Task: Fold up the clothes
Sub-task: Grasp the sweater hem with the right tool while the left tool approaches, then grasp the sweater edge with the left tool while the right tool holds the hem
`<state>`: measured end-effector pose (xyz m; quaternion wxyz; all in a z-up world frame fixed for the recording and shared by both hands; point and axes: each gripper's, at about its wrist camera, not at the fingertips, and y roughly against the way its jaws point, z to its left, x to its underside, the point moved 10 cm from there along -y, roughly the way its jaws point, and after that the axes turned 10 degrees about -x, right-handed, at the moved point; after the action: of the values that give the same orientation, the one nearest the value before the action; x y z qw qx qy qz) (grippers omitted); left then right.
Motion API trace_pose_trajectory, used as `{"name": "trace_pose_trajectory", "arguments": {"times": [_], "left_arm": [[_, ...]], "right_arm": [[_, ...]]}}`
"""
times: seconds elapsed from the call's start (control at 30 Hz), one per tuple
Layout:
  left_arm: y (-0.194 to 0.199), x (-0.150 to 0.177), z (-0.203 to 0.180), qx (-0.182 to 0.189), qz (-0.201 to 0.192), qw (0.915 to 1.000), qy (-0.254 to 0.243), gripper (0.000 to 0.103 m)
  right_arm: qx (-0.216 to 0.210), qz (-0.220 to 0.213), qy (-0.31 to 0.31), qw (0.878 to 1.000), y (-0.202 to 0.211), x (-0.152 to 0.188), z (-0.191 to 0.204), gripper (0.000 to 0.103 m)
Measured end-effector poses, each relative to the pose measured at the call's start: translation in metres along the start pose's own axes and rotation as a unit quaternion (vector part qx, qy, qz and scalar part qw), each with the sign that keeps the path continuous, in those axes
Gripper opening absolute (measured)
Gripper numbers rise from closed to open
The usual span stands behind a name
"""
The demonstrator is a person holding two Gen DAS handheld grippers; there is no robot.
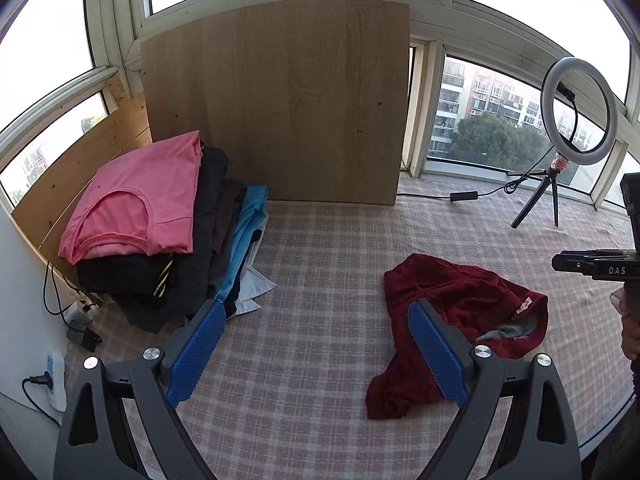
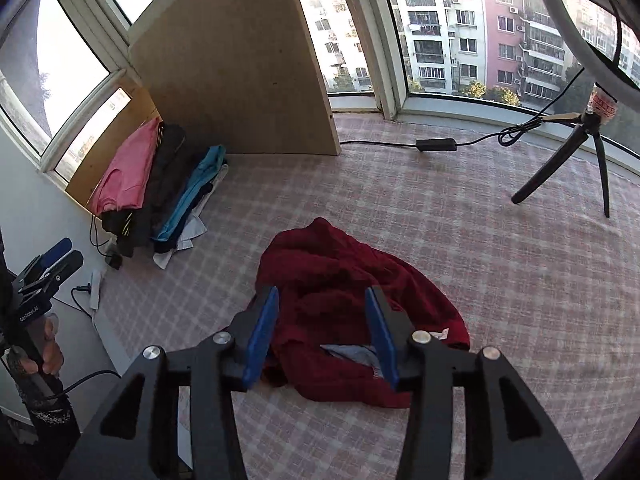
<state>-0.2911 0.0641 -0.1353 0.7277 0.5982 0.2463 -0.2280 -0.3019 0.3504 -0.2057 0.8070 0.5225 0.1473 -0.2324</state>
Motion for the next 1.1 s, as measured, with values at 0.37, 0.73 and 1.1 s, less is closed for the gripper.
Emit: {"name": "trace_pose_trajectory", "arguments": {"times": [0.37, 0.73, 1.1], "left_arm": [[-0.061, 0.083, -0.171, 0.125, 0.111, 0.9784, -0.122, 0.093], [-0.097, 0.122, -0.189, 0.057, 0.148, 0.9719, -0.173, 0.088], [-0.084, 0.097, -0.131, 0.078, 0.152, 0.9808, -0.094, 0.006]], "right_arm": [[0.102, 0.074, -0.039, 0.991, -0.044, 0.064, -0.125, 0.049], [0.126, 0.147, 0.133, 0.972, -0.075, 0.066, -0.113, 0.049], [0.111, 0.159, 0.082, 0.978, -0.078, 0.047, -0.144, 0.006]]}}
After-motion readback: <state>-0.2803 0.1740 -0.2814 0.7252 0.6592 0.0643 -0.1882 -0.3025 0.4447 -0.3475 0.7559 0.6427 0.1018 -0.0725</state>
